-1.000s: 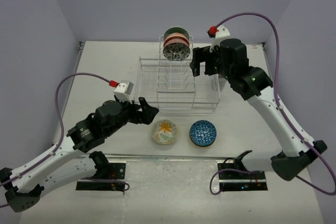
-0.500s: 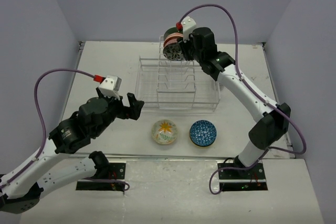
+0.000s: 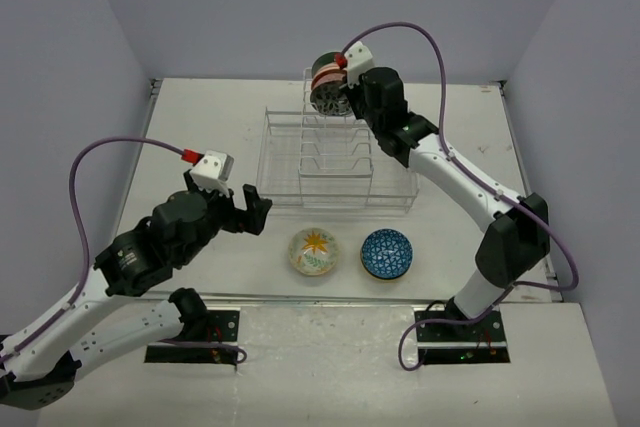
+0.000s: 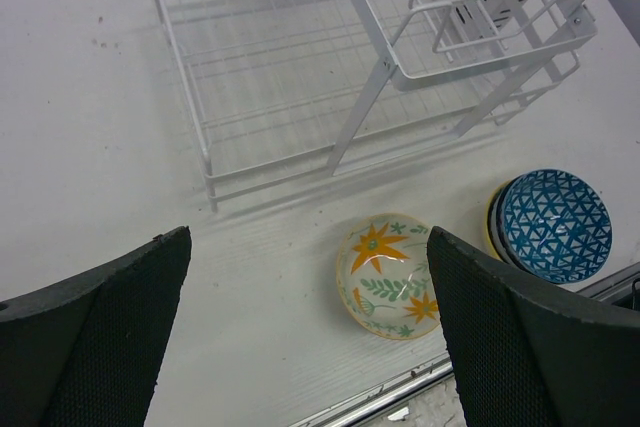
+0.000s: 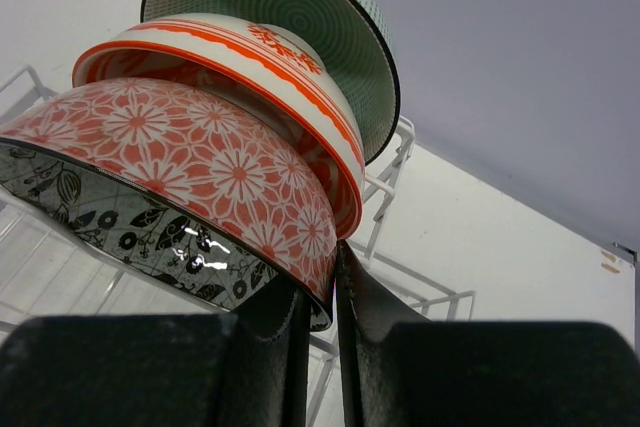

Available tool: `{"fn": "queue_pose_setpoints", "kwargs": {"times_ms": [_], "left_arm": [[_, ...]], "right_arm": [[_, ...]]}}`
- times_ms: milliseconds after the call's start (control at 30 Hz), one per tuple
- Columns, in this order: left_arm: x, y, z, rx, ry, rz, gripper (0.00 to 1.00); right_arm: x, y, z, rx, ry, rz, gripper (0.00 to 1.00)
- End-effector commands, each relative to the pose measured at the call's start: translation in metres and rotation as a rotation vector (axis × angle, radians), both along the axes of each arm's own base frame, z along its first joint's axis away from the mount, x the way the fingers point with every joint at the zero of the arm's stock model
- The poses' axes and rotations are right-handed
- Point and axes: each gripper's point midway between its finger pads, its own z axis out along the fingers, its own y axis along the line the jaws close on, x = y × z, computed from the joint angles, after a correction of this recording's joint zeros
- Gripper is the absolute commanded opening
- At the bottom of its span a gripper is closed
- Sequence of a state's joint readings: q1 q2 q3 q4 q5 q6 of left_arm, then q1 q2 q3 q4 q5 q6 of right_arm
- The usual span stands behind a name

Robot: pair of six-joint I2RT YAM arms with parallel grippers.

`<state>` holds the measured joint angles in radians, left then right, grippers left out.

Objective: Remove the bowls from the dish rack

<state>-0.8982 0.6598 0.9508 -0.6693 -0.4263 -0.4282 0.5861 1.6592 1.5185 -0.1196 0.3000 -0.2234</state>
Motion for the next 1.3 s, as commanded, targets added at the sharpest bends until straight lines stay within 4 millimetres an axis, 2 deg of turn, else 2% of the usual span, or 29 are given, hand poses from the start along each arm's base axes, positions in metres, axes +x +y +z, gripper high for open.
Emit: {"fn": "queue_pose_setpoints", "kwargs": {"times_ms": [0, 100, 233, 367, 600, 800, 1033, 1167, 1200, 1233, 1267], "left_arm": [[0.000, -0.001, 0.005, -0.009, -0.028, -0.010, 1.00], [0.001, 0.001, 0.006, -0.013, -0.033, -0.006, 1.00], [0.001, -0.004, 0.012, -0.046, -0.039, -0.009, 1.00], [0.004, -0.006, 0.028, -0.098, -0.071, 0.000, 1.00], [0.008, -0.011, 0.062, -0.175, -0.125, 0.006, 1.00], [0.017, -0.031, 0.092, -0.210, -0.163, -0.038, 1.00], [0.028, -0.046, 0.116, -0.249, -0.209, -0.045, 1.00], [0.037, -0.052, 0.132, -0.257, -0.224, -0.027, 1.00], [0.045, -0.059, 0.126, -0.225, -0.200, -0.020, 1.00], [0.047, -0.061, 0.141, -0.239, -0.213, -0.017, 1.00], [0.051, -0.065, 0.145, -0.231, -0.208, -0.014, 1.00]], "right_arm": [[-0.008, 0.008, 0.044, 0.097, -0.109, 0.018, 0.04], [-0.011, 0.009, 0.045, 0.117, -0.105, 0.025, 0.00], [-0.020, 0.010, 0.061, 0.182, -0.115, 0.030, 0.00], [-0.029, 0.007, 0.082, 0.251, -0.135, 0.032, 0.00], [-0.039, 0.003, 0.098, 0.311, -0.141, 0.032, 0.00], [-0.055, 0.004, 0.111, 0.355, -0.131, 0.075, 0.00], [-0.057, 0.014, 0.093, 0.357, -0.043, 0.102, 0.00], [-0.072, 0.018, 0.098, 0.437, 0.035, 0.115, 0.00], [-0.077, 0.016, 0.102, 0.447, 0.065, 0.106, 0.00], [-0.080, 0.016, 0.102, 0.461, 0.089, 0.101, 0.00], [-0.084, 0.016, 0.102, 0.484, 0.117, 0.092, 0.00]]}}
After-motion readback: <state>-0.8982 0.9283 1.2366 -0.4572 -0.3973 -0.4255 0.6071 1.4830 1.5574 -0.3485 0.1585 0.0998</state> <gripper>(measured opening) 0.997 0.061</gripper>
